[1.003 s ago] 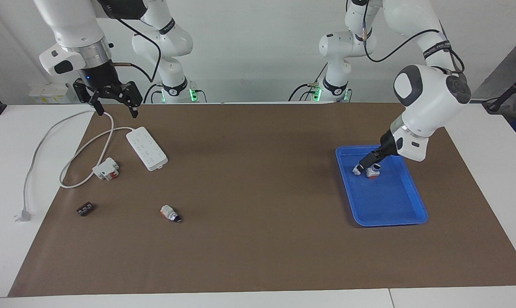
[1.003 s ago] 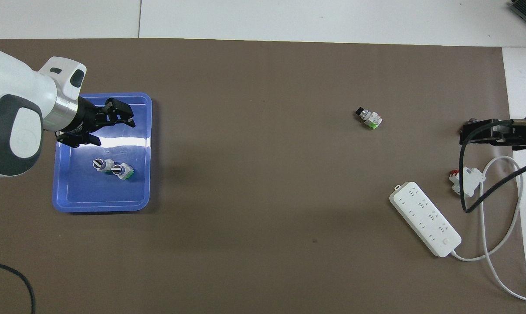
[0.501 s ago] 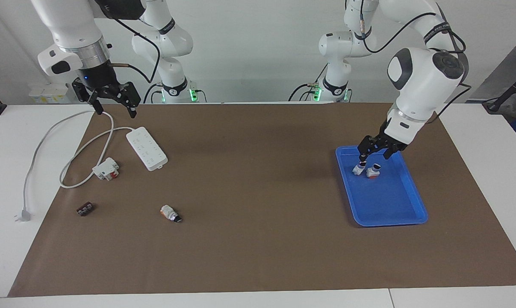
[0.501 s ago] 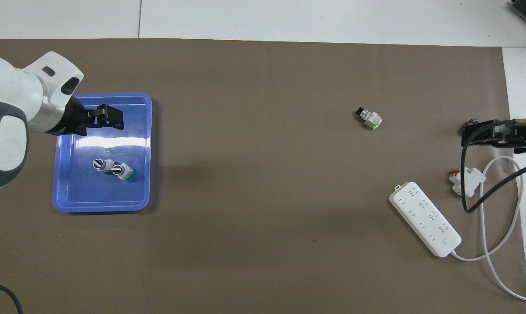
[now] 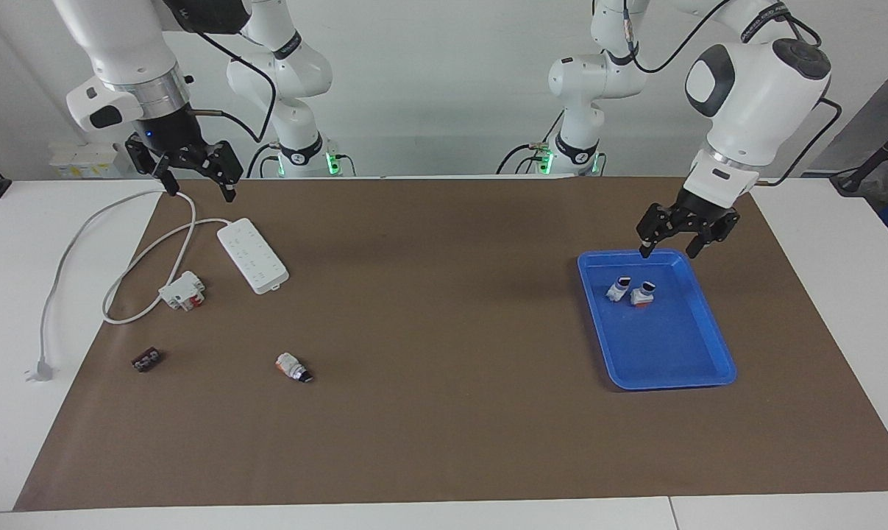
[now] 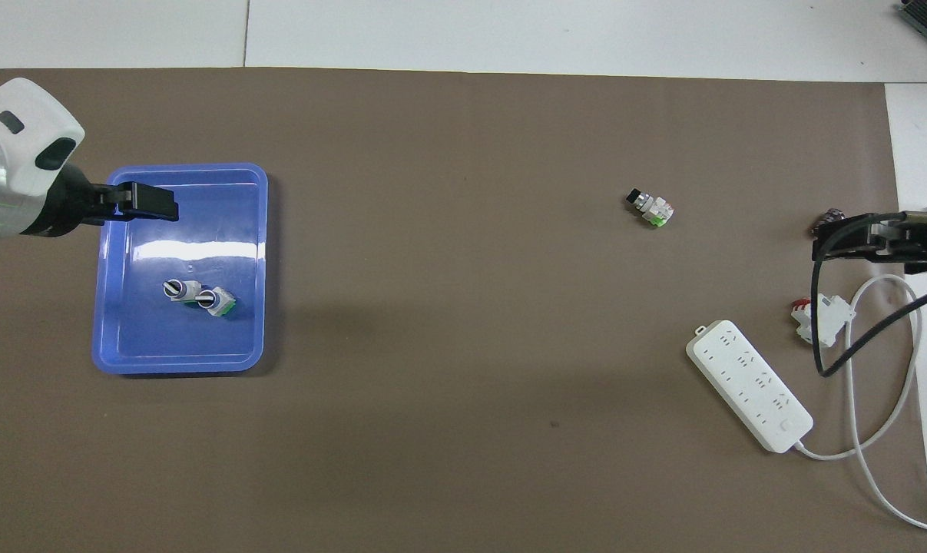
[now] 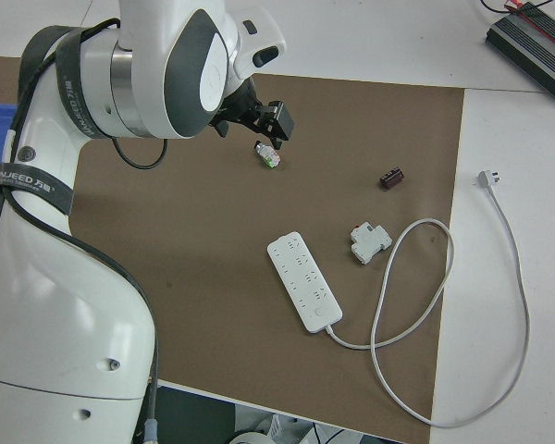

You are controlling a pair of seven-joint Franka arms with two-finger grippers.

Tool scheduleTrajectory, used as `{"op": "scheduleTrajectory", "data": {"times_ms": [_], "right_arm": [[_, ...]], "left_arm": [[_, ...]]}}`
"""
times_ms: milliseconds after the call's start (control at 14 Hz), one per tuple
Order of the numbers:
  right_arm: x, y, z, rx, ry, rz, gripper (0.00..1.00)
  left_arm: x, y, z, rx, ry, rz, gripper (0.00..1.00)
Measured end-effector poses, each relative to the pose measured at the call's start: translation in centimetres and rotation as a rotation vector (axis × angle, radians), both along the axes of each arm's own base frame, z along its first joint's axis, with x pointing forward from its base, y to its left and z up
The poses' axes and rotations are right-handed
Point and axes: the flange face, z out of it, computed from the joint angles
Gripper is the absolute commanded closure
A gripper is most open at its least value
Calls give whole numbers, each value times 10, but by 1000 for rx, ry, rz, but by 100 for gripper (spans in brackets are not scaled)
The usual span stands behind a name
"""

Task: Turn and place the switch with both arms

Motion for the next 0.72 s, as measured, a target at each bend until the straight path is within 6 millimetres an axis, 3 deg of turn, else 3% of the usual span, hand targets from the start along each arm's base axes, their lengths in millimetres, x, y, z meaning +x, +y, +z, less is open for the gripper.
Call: {"op": "scheduleTrajectory", "data": {"times_ms": [501, 716], "right_arm": [[0, 1, 0, 0, 1, 2, 0], [0, 1, 0, 0, 3, 2, 0]], "left_arm": [[-3, 5, 52, -2, -29, -6, 0], [-5, 13, 62, 1, -20, -1, 0]]}}
